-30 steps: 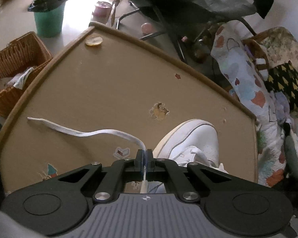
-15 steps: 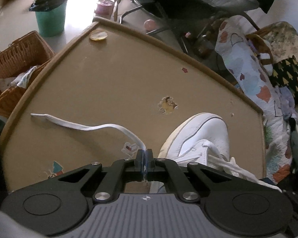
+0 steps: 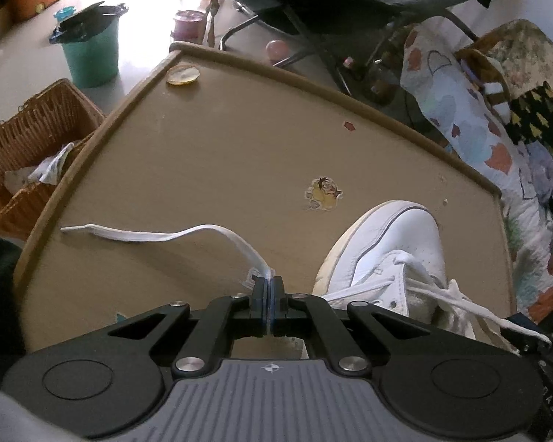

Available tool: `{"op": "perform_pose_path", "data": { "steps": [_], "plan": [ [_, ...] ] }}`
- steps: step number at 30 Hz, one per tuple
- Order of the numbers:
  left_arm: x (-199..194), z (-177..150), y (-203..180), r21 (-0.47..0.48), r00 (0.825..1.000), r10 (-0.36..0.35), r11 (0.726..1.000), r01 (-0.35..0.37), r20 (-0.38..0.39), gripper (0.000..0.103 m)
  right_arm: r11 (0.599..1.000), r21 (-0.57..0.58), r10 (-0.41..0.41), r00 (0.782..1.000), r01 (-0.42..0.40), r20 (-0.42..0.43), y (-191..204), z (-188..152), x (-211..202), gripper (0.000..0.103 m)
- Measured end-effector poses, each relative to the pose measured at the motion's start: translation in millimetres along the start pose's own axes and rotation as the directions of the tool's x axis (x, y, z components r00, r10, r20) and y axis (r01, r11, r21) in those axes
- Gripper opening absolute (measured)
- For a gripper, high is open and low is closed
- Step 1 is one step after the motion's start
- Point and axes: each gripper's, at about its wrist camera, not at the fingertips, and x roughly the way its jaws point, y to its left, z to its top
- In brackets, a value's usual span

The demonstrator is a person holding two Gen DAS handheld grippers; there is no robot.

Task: Lace up shoes with both hands
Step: 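Pull both lace ends away from the sneaker with both tools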

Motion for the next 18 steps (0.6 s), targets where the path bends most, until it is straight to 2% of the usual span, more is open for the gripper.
{"op": "perform_pose_path", "data": {
  "steps": [8,14,18],
  "plan": [
    [-7.0,1.3,3.5,0.035,0.998,0.065,0.997,-0.065,0.019,0.002,0.999,-0.031,0.017,1.0,-0.016,0.026,6.3,0.6,-4.9,0.007],
    [-13.5,-1.3,3.0,0.115,0.992,0.121,0.985,-0.126,0.047,0.002,0.998,-0.052,0.032,0.998,-0.029,0.053,10.1,1.9,-9.2,0.008],
    [-18.1,1.5,8.9,0.114,0.989,0.138,0.983,-0.143,0.054,0.002,0.997,-0.062,0.049,0.995,-0.043,0.092,13.3,4.3,-15.5,0.009]
  ]
}}
